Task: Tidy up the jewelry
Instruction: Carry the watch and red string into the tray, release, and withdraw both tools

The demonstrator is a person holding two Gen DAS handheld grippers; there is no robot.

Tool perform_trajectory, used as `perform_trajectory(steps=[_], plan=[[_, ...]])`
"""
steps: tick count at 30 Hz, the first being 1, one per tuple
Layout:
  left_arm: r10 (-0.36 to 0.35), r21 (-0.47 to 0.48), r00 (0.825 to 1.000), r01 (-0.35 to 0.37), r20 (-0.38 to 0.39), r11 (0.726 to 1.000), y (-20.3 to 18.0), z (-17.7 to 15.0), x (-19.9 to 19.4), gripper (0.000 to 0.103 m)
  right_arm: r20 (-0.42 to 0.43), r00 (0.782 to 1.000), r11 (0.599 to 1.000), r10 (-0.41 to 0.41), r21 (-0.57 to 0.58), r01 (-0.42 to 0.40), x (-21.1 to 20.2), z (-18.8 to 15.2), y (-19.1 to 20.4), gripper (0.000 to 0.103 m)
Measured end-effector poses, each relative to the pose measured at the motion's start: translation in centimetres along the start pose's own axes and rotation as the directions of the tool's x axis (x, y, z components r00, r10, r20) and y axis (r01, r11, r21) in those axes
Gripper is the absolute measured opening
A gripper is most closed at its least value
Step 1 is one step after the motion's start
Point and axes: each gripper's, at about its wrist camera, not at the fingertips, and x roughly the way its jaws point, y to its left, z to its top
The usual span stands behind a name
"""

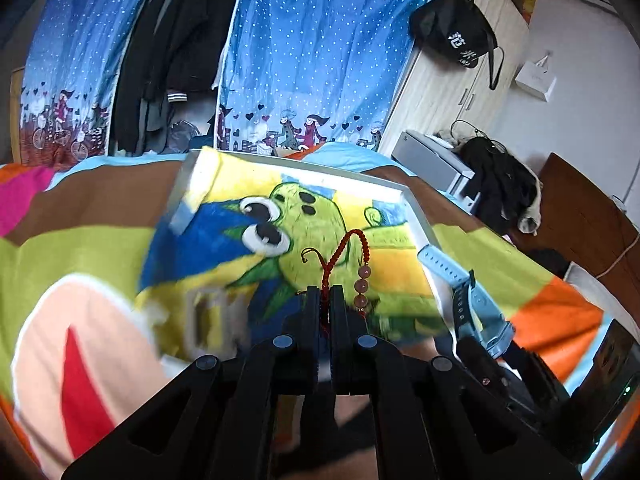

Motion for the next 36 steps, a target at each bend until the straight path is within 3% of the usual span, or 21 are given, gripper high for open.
perform_trajectory(steps=[10,22,25,27,31,36], plan=[[0.052,-0.051,0.987,-0.060,-0.151,0.997,1.2,0.0,9.5,0.002,-0.090,0.996,0.996,-0.007,0.090,0.015,5.5,-0.7,-3.7,0.057],[0.080,-0.042,0.972,-0.092,-0.223,0.995,1.6,-1.4,11.2,0.003,-0.137,0.990,0.997,-0.041,0.053,0.049,6.6,-1.1,-3.7,0.059],[0.094,-0.034,0.969,-0.105,-0.229,0.994,1.3,-1.3,10.6,0.017,-0.114,0.992,0.997,-0.043,0.064,0.051,5.8,-0.7,-3.9,0.068],[0.097,-0.030,0.974,-0.106,-0.207,0.994,0.9,-1.1,9.6,0.045,-0.097,0.994,0.996,-0.046,0.075,0.053,4.9,-0.2,-4.2,0.070],[0.110,-0.030,0.987,-0.114,-0.118,0.993,-0.1,-0.2,6.5,0.057,-0.048,0.997,0.994,-0.059,0.086,0.063,2.6,0.9,-4.3,0.075],[0.124,-0.024,0.992,-0.123,0.005,0.992,-1.5,0.4,1.6,0.083,0.066,0.997,0.996,-0.047,0.083,0.042,-2.4,2.7,-3.6,0.093]])
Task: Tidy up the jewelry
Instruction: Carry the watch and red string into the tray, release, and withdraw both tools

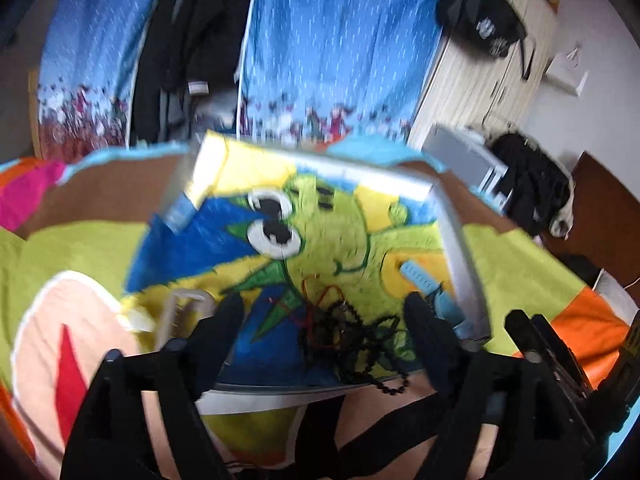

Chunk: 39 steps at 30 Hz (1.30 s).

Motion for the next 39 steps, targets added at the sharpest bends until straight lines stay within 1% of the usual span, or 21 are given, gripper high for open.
perform_trajectory(steps=[1,2,3,5,11,15,19,23,26,31,35,39], plan=[[0.006,0.002,0.999,-0.006,0.042,1.000,-0.1,0.0,-1.6,0.086,0.019,1.000,1.000,0.004,-0.005,-0.004,-0.9,0.3,0.2,0.094],[0.009,0.004,0.998,-0.009,0.067,1.000,-0.1,-0.1,-2.8,0.093,0.050,0.999,1.000,0.014,-0.012,-0.014,-2.2,0.6,0.6,0.097],[0.010,0.002,0.995,-0.010,0.096,1.000,0.0,-0.1,-4.1,0.097,0.071,0.997,1.000,0.023,-0.019,-0.022,-3.3,0.9,0.9,0.100],[0.011,0.000,0.989,-0.011,0.144,1.000,0.0,-0.3,-6.6,0.099,0.116,0.993,0.999,0.038,-0.034,-0.034,-5.5,1.4,1.6,0.103],[0.012,0.016,0.973,-0.017,0.231,1.000,0.1,-1.5,-13.2,0.100,0.211,0.975,0.995,0.063,-0.086,-0.045,-11.6,1.8,3.7,0.103],[0.015,0.027,0.964,-0.023,0.267,0.999,0.0,-2.5,-16.9,0.101,0.252,0.964,0.991,0.087,-0.124,-0.056,-15.3,1.1,5.0,0.103],[0.012,0.060,0.951,-0.032,0.309,0.998,-0.4,-4.3,-20.7,0.101,0.279,0.955,0.988,0.100,-0.144,-0.061,-18.2,0.1,6.0,0.103],[0.010,0.091,0.943,-0.042,0.334,0.995,-0.9,-6.3,-23.6,0.101,0.295,0.950,0.984,0.105,-0.170,-0.056,-20.7,-1.7,6.8,0.103],[0.003,0.115,0.936,-0.047,0.353,0.992,-1.0,-8.0,-25.5,0.101,0.308,0.947,0.982,0.093,-0.183,-0.037,-22.3,-3.1,7.2,0.103],[-0.010,0.142,0.932,-0.044,0.361,0.989,-1.0,-10.4,-27.6,0.101,0.317,0.945,0.981,0.078,-0.191,-0.017,-24.8,-5.0,7.7,0.103],[-0.016,0.144,0.936,-0.037,0.351,0.989,-0.7,-12.0,-28.7,0.101,0.306,0.950,0.980,0.057,-0.197,0.004,-26.3,-6.5,8.1,0.103],[-0.019,0.153,0.942,-0.035,0.334,0.988,-0.4,-13.9,-29.2,0.101,0.269,0.962,0.980,0.033,-0.196,0.022,-27.5,-8.2,8.3,0.103]])
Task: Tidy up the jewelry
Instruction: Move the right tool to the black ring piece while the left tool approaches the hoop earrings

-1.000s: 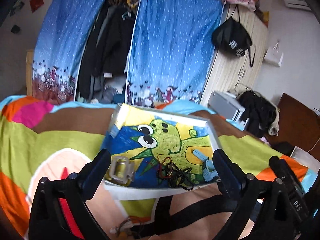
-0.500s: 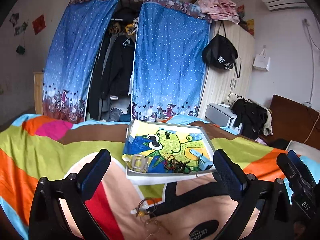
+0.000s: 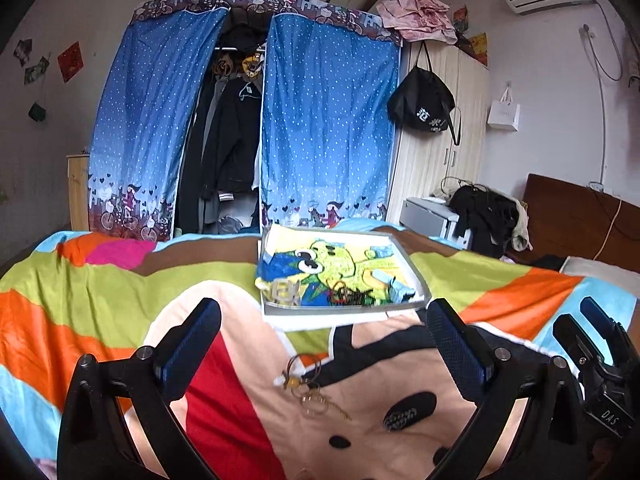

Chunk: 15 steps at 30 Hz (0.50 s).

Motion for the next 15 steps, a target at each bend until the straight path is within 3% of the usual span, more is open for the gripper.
perform_trajectory(steps=[5,8,15], plan=[[-0.006,0.011,0.998,0.006,-0.059,1.000,0.6,-2.3,-0.4,0.101,-0.084,0.996,0.999,-0.029,0.021,0.031,-1.2,-1.4,0.1,0.103],[-0.006,0.027,0.994,0.009,-0.109,1.000,1.0,-3.8,-0.1,0.101,-0.157,0.983,0.995,-0.090,0.034,0.096,-1.1,-2.1,-0.2,0.103],[-0.006,0.066,0.959,0.025,-0.282,0.997,1.7,-7.1,2.2,0.101,-0.339,0.935,0.981,-0.100,0.121,0.149,1.1,-3.9,-2.2,0.103]])
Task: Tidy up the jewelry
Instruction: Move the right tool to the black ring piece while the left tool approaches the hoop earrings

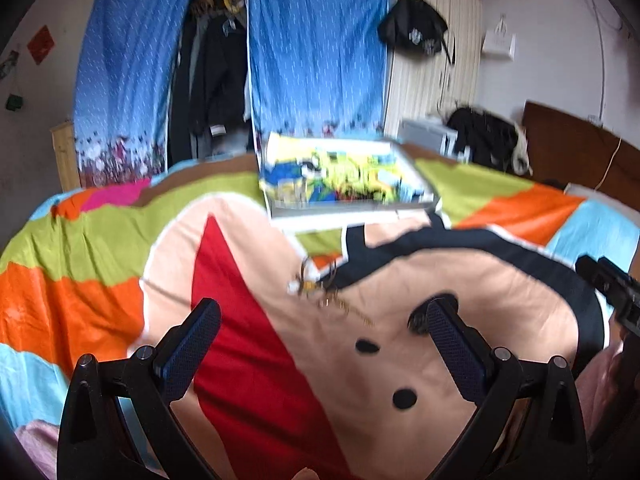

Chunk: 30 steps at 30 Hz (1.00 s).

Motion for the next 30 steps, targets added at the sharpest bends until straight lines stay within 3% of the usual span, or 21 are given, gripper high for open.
perform_trajectory(steps=[6,10,16,22,30], plan=[[0.001,-0.012,0.990,-0.003,-0.144,1.000,0.8,-1.2,3.5,0.101,-0.152,0.988,0.999,0.023,0.031,-0.018,2.8,-0.7,-0.6,0.103],[-0.026,-0.056,0.966,0.012,-0.259,0.998,1.7,-1.5,6.3,0.101,-0.247,0.967,0.997,0.067,0.060,-0.053,5.1,-1.0,-0.9,0.103],[-0.074,-0.112,0.932,0.036,-0.354,0.993,3.0,-1.0,9.7,0.101,-0.376,0.914,0.985,0.151,0.136,-0.107,9.0,-1.2,-1.6,0.103],[-0.100,-0.116,0.919,0.060,-0.382,0.991,3.6,-0.2,12.6,0.101,-0.473,0.854,0.970,0.219,0.201,-0.138,12.6,-1.8,-2.7,0.102],[-0.137,-0.185,0.891,0.061,-0.433,0.981,4.8,-0.4,16.4,0.100,-0.571,0.786,0.969,0.237,0.194,-0.151,17.2,-3.5,-2.1,0.063]])
